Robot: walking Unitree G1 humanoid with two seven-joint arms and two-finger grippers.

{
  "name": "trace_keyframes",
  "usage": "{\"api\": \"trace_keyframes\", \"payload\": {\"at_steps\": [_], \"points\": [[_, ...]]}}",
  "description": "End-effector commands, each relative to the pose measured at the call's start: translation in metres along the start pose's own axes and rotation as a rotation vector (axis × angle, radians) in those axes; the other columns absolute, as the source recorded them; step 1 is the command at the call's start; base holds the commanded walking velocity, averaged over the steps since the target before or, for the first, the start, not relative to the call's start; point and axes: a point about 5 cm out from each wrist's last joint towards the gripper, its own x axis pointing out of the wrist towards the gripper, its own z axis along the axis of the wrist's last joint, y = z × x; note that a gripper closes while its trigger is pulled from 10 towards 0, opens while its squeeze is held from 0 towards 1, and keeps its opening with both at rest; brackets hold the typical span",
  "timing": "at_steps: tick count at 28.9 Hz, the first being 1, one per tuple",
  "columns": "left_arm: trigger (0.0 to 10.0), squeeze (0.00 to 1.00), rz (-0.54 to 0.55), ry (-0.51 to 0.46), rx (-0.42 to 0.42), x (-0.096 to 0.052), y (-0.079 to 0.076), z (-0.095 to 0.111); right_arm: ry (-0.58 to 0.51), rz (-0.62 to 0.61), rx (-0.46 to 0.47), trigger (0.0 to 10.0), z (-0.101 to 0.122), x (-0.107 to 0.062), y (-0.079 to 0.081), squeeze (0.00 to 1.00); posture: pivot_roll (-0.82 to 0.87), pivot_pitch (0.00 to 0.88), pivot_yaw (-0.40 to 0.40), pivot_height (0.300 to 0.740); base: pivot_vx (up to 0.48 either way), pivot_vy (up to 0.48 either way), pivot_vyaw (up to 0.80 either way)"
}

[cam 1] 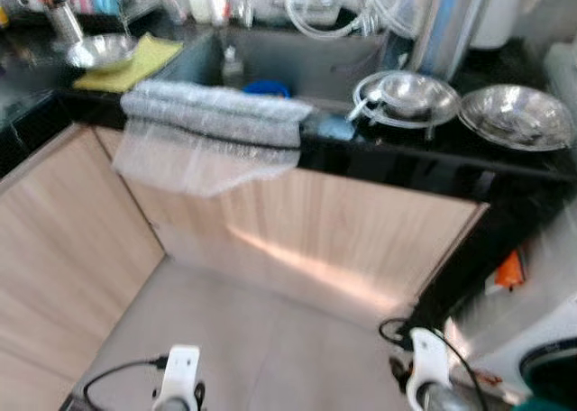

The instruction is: Kitchen organization

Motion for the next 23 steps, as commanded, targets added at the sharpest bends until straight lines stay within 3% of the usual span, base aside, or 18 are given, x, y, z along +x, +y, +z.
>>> {"api": "trace_keyframes", "payload": {"at_steps": [1, 18, 23], "points": [[10.0, 0.00, -0.009, 0.018, -0.001, -0.0010, -0.0040, -0.0049, 0.021, -0.022, 0.001, 10.0, -0.0069, -0.0026, -0.0082, 0.00, 0.02, 0.052, 0.042, 0.740, 0.296, 0.000, 0.00], [10.0, 0.00, -0.018, 0.023, 0.026, -0.0017, -0.0035, -0.0077, 0.033, -0.015, -0.008, 10.0, -0.0113, -0.0033, -0.0067, 0.00, 0.02, 0.030, 0.050, 0.740, 0.268, 0.000, 0.00], [10.0, 0.00, -0.017, 0.004, 0.010, -0.0010, 0.0022, -0.0037, 0.025, -0.017, 0.008, 10.0, -0.0110, -0.0028, -0.0039, 0.00, 0.02, 0.048, 0.062, 0.740, 0.000, 0.000, 0.00]]}}
